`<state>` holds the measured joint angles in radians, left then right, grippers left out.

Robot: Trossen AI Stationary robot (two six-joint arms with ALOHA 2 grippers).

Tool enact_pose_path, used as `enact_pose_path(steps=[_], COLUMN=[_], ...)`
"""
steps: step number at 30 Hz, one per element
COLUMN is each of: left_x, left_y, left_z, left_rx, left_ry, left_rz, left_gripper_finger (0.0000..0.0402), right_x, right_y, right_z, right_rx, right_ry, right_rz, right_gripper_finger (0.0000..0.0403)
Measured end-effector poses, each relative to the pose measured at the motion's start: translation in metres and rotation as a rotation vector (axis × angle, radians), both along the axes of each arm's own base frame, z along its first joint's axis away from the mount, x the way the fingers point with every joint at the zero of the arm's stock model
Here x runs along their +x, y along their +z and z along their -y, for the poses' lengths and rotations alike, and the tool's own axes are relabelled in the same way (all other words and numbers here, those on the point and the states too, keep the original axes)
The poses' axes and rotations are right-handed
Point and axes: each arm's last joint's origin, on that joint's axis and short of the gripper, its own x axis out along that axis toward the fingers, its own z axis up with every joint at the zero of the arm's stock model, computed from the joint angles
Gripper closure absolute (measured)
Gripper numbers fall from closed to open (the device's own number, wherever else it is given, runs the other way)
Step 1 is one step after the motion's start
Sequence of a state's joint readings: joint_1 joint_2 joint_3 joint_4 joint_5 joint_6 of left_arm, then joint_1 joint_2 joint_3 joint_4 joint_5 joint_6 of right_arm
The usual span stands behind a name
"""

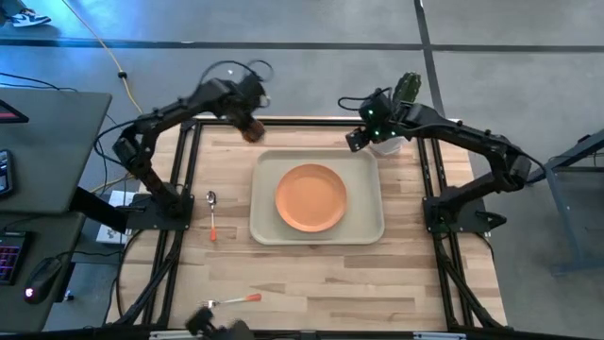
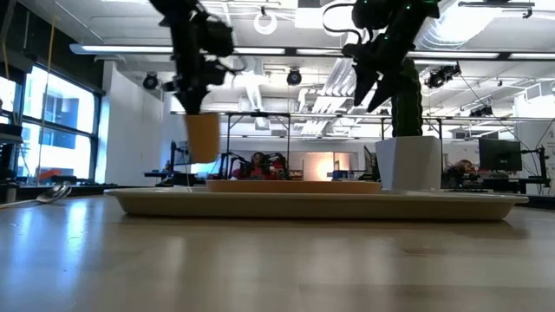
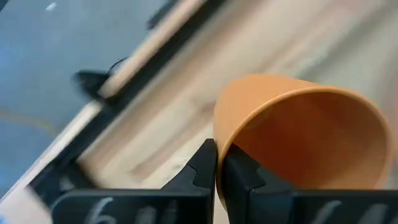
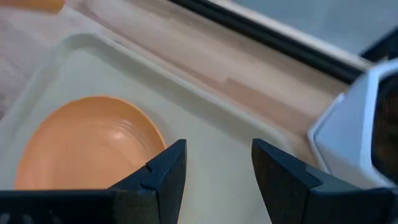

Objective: Pick and place plate/cup/fork/spoon on tray
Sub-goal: Put the orange cup on the gray tray to the top left of the orange plate

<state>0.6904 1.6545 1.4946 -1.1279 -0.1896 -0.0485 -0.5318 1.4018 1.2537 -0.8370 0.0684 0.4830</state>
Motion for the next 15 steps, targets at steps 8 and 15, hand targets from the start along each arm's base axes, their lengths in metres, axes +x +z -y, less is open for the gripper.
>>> enact_pose_path(steps=[8, 15], left_x=[0.049, 0.062], left_y=[-0.031, -0.060], left_z=[0.035, 0.039], left_rx=[-0.075, -0.220], left_ry=[-0.177, -0.236], left_rz=[-0.054, -0.103], left_gripper_finger=[0.0400, 0.0400], right_x=[0.002, 0.013], right_y=[-0.005, -0.005], right_z=[-0.027, -0.054], right_rx=[0.027, 0.044], right_ry=[-0.115, -0.154], right_rz=[-0.091, -0.062], right_gripper_finger=[0.0231, 0.0231])
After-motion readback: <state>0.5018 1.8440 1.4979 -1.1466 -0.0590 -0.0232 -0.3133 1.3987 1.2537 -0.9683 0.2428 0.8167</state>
